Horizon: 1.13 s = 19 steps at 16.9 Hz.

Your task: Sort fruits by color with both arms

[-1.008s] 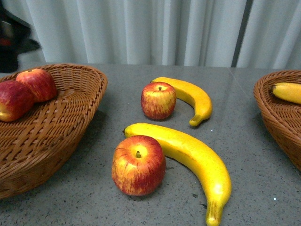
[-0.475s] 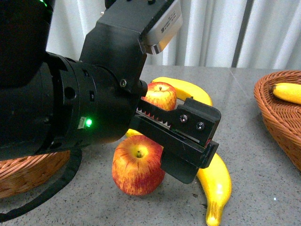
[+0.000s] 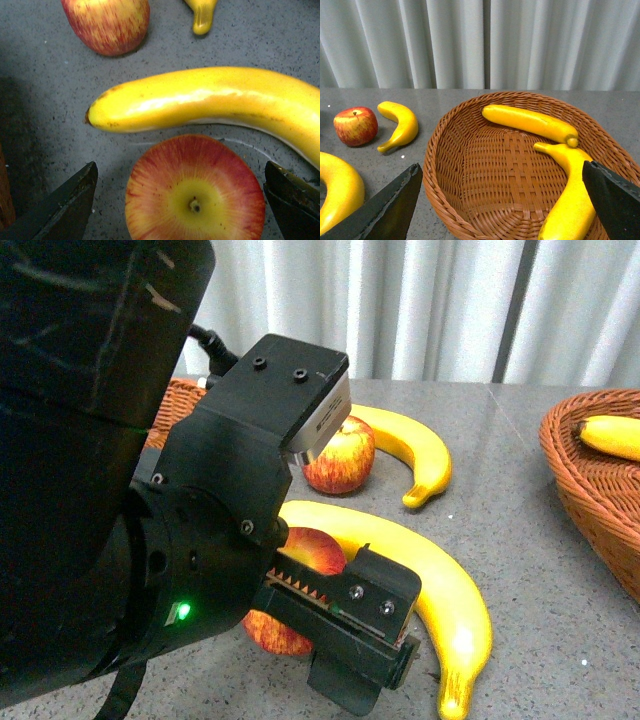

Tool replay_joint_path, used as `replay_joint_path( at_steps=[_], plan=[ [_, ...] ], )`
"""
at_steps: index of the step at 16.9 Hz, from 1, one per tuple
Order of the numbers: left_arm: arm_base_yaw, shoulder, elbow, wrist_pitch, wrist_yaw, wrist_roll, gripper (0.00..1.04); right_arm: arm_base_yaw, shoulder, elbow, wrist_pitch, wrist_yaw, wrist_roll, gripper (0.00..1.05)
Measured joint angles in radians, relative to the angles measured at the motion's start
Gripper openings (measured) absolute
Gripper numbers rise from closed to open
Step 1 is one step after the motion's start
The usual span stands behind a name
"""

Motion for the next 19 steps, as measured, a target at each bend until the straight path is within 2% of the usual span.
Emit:
replay_joint_path(
  at_steps=[4,7,8,12,13,18,19],
  plan=[
    [0.013,0.005,-0.026,0.013,0.022,-0.019,0.96,0.000,0.000,0.000,0.000,0.000,0.000,0.98],
    [0.018,0.006,-0.026,0.016,0.026,-0.026,0.69,0.000,0.000,0.000,0.000,0.000,0.000,0.98],
    [0.022,0.003,-0.026,0.012,0.027,-0.026,0.65,0.000,0.000,0.000,0.000,0.000,0.000,0.98],
    [0.064,-0.055,-0.021,0.003,0.024,-0.025,0.63,0.000,0.000,0.000,0.000,0.000,0.000,0.98],
    [0.093,-0.093,-0.016,0.023,0.021,-0.019,0.63,0.000,0.000,0.000,0.000,0.000,0.000,0.98],
    [0.393,-0.280,0.031,-0.003,0.018,-0.050,0.62,0.000,0.000,0.000,0.000,0.000,0.000,0.98],
    [0.420,-0.280,0.021,0.004,0.021,-0.056,0.62,0.000,0.000,0.000,0.000,0.000,0.000,0.98]
  ],
)
